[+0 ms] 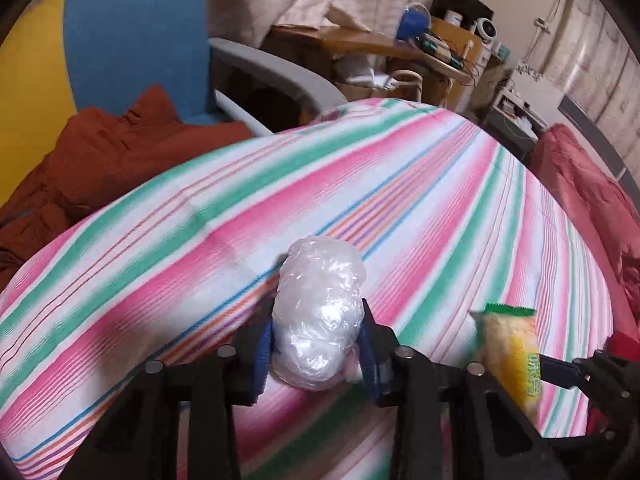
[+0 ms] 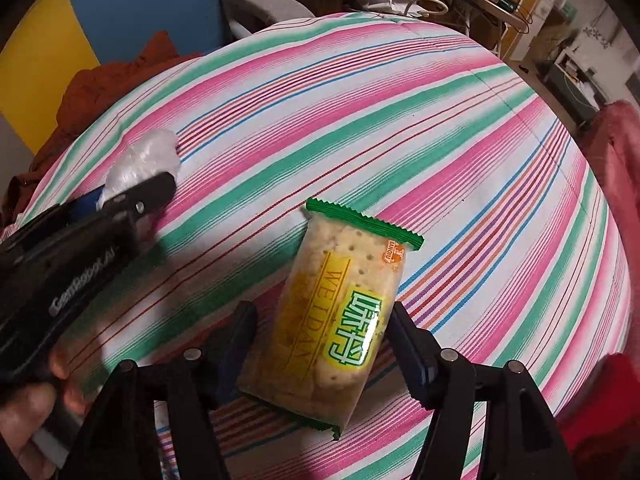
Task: Organize objects
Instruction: 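Grasp the clear plastic bag ball with the left tool while the right tool holds the crackers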
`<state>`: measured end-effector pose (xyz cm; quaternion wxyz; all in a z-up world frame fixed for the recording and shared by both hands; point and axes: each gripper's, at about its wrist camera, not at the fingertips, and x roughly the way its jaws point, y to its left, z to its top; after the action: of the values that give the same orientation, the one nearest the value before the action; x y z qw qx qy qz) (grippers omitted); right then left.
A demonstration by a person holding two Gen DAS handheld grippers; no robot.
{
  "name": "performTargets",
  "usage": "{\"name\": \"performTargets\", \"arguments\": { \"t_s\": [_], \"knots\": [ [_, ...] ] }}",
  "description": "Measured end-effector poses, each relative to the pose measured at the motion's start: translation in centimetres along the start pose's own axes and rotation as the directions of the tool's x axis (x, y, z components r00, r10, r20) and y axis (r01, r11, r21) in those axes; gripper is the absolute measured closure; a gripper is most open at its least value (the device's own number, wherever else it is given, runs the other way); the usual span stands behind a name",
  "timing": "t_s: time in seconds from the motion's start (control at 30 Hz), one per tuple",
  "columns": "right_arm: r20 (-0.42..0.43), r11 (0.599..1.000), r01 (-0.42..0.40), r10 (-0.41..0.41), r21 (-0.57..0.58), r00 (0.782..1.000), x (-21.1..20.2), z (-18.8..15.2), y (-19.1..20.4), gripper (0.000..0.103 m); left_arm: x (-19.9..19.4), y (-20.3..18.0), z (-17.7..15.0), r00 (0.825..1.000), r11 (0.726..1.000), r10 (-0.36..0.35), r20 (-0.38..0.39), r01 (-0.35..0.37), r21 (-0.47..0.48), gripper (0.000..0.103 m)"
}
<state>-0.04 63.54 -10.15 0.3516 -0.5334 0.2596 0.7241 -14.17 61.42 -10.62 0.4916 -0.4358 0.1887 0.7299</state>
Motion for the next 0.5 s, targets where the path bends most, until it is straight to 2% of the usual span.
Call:
{"name": "performTargets", "arguments": {
  "t_s": [0.03,0.07,0.1,0.13,0.27,0.33,0.4,0.43,0.5],
  "knots": [
    [0.002,1.0,0.0,0.0,-0.004,1.0,-0.1,-0.1,0.1,0.036,-0.2,0.2,-0.2,1.0,1.0,-0.004,0.002,0.004,-0.01,0.067],
    [0.006,1.0,0.001,-0.001,-0.009,1.0,-0.2,-0.2,0.2,0.041,-0.5,0.3,-0.6,1.0,1.0,-0.002,0.004,0.003,-0.019,0.067],
    [0.016,1.0,0.003,-0.003,-0.019,1.0,-0.4,-0.4,0.4,0.049,-1.2,0.6,-1.4,1.0,0.999,0.017,0.012,-0.017,-0.029,0.067],
    [0.024,1.0,0.0,0.001,-0.029,1.0,-0.6,-0.6,0.7,0.052,-1.7,1.0,-2.1,0.999,0.999,0.032,0.013,-0.031,-0.041,0.067],
    [0.036,0.996,-0.019,0.022,-0.083,0.999,-1.0,-1.3,1.9,0.053,-3.9,2.1,-5.3,0.997,0.992,0.075,0.015,-0.073,-0.101,0.067],
    [0.038,0.991,-0.071,0.076,-0.109,0.996,-1.3,-1.8,2.6,0.053,-5.7,2.9,-7.7,0.993,0.984,0.116,0.018,-0.112,-0.141,0.067],
    [0.032,0.978,-0.113,0.121,-0.175,0.992,-1.5,-2.4,4.0,0.053,-7.1,3.3,-9.6,0.986,0.975,0.163,0.021,-0.157,-0.156,0.067],
    [0.034,0.969,-0.116,0.126,-0.217,0.991,-1.4,-1.2,3.9,0.053,-7.7,3.5,-10.5,0.983,0.971,0.181,0.02,-0.175,-0.165,0.067],
    [0.033,0.948,-0.139,0.155,-0.287,0.987,-2.4,-2.9,6.4,0.053,-9.3,4.0,-12.7,0.978,0.958,0.209,0.022,-0.2,-0.206,0.067]
  ]
}}
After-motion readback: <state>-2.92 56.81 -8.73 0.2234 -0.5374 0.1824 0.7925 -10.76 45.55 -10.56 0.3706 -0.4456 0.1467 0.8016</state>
